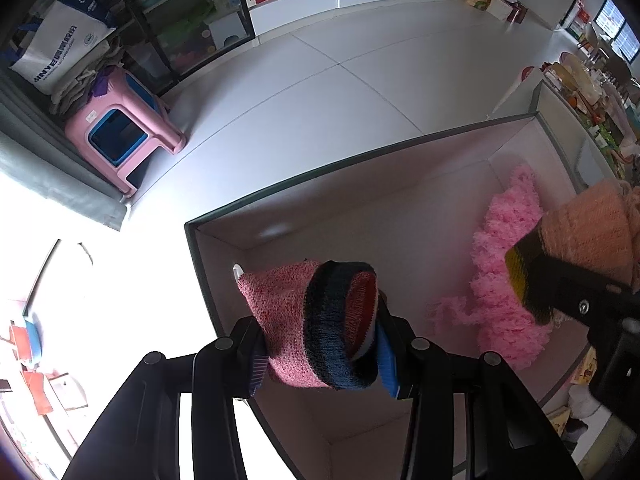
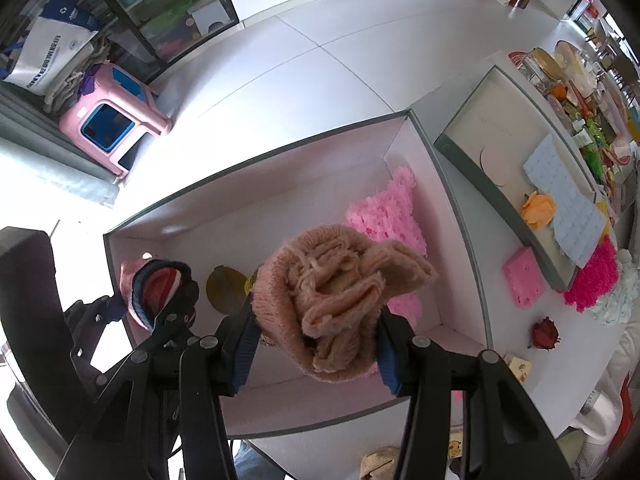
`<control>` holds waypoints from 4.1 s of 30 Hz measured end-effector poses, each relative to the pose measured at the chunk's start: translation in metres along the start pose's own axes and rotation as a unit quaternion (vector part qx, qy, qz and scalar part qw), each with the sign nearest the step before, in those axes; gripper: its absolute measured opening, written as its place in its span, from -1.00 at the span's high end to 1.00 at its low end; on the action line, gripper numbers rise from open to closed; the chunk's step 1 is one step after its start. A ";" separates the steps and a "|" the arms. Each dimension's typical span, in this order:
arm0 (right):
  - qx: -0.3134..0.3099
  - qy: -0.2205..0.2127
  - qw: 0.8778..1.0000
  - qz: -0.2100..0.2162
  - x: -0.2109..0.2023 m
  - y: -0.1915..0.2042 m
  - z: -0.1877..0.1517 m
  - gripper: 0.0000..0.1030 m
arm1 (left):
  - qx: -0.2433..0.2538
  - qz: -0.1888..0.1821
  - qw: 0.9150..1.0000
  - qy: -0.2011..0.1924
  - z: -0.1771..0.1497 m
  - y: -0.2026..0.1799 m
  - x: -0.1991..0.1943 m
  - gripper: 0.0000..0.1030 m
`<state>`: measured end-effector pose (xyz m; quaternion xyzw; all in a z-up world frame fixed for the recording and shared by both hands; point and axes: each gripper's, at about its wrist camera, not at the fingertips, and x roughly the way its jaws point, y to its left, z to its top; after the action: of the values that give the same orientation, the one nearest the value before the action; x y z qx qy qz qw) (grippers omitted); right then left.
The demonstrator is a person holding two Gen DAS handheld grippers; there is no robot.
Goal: Organize soft objects
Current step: 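Carry the held hat and sock over the inside of the white box, then lower the hat and sock into the box and open both tools, then move the left tool to the beige knitted glove while the right tool moves to the yellow tissue pack, then grasp the beige glove with the left tool while the right tool grasps the tissue pack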
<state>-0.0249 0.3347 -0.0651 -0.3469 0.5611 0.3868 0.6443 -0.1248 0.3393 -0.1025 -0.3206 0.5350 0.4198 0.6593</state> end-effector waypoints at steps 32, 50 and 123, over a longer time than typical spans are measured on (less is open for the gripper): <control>0.004 0.016 1.000 0.023 0.014 0.005 0.005 -0.31 | 0.001 -0.021 1.000 -0.015 -0.003 -0.002 -0.005 -0.67; 0.076 0.000 0.997 0.032 -0.002 -0.036 -0.010 -1.00 | 0.051 0.022 0.998 -0.011 -0.012 -0.021 -0.018 -0.99; 0.240 0.024 0.970 -0.034 0.071 -0.279 -0.173 -1.00 | 0.306 -0.028 0.939 0.152 -0.214 -0.250 0.034 -1.00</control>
<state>0.1495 0.0619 -0.1541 -0.2101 0.6407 0.2097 0.7081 0.0087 0.0489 -0.1903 -0.1777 0.7224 0.1636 0.6479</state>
